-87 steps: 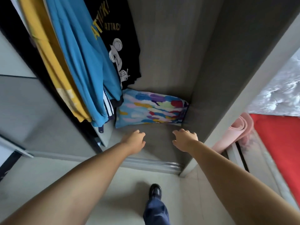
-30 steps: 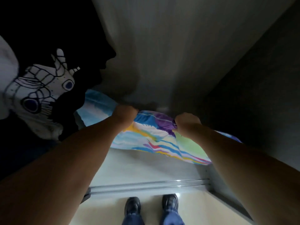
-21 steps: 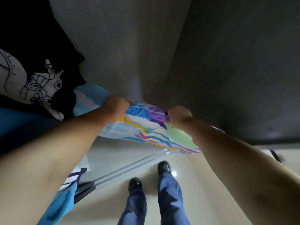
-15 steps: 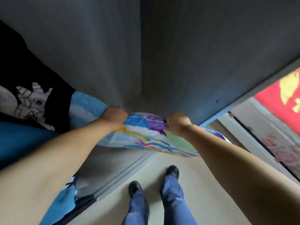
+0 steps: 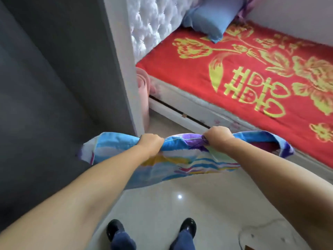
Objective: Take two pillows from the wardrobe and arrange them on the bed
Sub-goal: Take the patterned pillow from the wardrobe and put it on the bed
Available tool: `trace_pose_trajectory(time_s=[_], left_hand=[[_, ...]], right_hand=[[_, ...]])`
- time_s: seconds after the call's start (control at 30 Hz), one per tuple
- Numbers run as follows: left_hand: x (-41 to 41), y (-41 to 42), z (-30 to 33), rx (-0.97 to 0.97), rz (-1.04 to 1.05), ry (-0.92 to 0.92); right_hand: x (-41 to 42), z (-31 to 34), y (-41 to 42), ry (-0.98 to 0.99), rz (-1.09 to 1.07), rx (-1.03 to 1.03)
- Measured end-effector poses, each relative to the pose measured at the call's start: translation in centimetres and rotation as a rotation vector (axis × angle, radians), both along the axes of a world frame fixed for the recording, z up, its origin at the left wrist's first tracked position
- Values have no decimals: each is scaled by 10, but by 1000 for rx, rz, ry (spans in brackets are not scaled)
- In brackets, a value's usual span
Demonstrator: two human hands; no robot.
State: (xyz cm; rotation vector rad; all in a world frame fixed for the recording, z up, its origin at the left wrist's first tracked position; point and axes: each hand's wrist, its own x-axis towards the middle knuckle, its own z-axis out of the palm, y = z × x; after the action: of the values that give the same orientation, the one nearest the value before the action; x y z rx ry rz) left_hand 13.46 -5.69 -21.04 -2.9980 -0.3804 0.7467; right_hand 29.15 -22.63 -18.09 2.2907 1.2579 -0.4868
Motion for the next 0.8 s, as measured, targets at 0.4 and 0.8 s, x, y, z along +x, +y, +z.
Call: trace_pose_trajectory(time_s=[0.4, 0.8], left_hand=[[214, -92, 52, 19, -141, -165], [434, 56, 73, -83, -107, -284]], right_hand=[[185, 78, -108, -139, -134, 8], [399, 135, 45, -262, -114, 17]])
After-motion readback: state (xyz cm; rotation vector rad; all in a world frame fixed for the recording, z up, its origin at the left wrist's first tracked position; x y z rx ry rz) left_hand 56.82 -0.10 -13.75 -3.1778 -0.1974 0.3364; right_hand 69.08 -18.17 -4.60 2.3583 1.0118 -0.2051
